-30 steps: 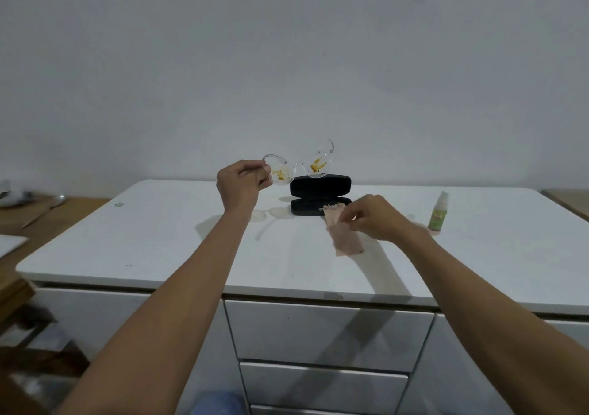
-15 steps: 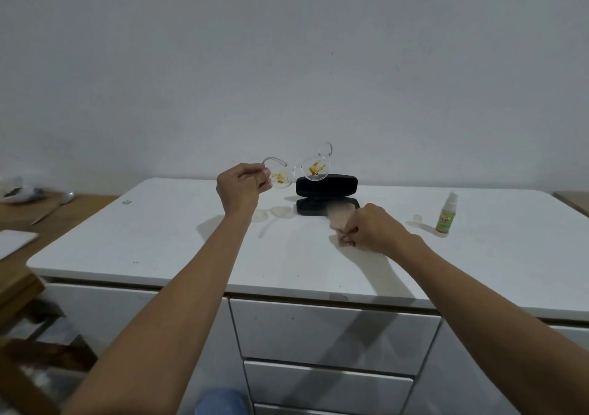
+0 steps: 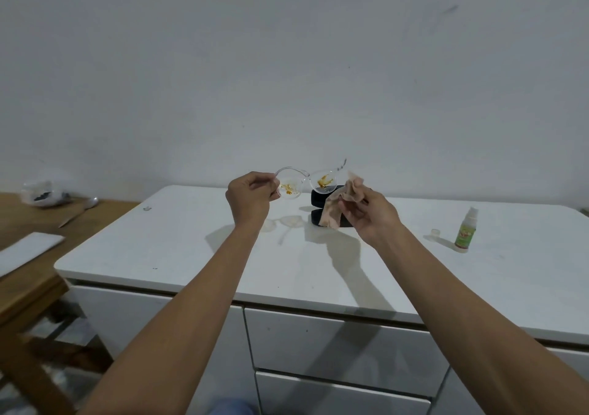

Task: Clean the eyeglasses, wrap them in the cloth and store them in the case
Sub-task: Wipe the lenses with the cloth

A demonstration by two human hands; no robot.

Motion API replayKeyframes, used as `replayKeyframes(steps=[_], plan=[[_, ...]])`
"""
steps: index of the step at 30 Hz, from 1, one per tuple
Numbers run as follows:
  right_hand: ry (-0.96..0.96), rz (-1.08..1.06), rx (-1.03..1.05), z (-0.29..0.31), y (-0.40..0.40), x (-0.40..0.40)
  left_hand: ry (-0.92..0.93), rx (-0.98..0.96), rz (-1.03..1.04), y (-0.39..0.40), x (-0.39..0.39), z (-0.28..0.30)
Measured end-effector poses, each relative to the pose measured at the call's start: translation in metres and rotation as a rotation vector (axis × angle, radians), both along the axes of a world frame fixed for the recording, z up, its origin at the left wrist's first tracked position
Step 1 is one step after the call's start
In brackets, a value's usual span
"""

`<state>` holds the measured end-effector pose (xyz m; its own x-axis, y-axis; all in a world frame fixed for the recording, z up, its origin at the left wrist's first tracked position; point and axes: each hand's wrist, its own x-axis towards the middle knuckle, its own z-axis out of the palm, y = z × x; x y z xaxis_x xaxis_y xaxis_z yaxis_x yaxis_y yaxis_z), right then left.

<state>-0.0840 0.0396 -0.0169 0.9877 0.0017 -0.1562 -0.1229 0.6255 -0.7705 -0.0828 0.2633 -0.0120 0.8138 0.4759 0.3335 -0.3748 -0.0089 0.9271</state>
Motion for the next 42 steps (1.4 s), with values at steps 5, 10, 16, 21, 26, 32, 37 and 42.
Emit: replayKeyframes(steps=[5,10,16,21,26,32,37,42], plan=[[-0.119,-0.132,-0.276,0.005,0.025,-0.001,-0.007,0.044,-0.021,0.000,-0.003,0.003],[-0.246,-0.318,-0.465,0.004,0.046,-0.003,-0.003,0.016,-0.073,-0.001,-0.010,0.009],[-0.325,-0.480,-0.692,0.009,0.054,-0.002,-0.022,-0.020,-0.118,0.002,-0.016,0.019],[-0.492,-0.390,-0.928,0.008,0.046,-0.010,-0.023,-0.050,-0.111,0.006,-0.015,0.020],[-0.484,-0.431,-1.097,-0.009,0.039,0.007,-0.001,-0.060,-0.114,0.007,-0.015,0.015],[-0.469,-0.401,-0.882,-0.004,0.038,-0.003,-0.006,-0.066,-0.131,0.004,-0.016,0.013],[-0.410,-0.483,-0.716,0.002,0.044,-0.007,-0.021,-0.073,-0.166,0.001,-0.018,0.017],[-0.381,-0.556,-0.763,0.001,0.045,-0.003,-0.032,-0.084,-0.175,0.002,-0.019,0.019]])
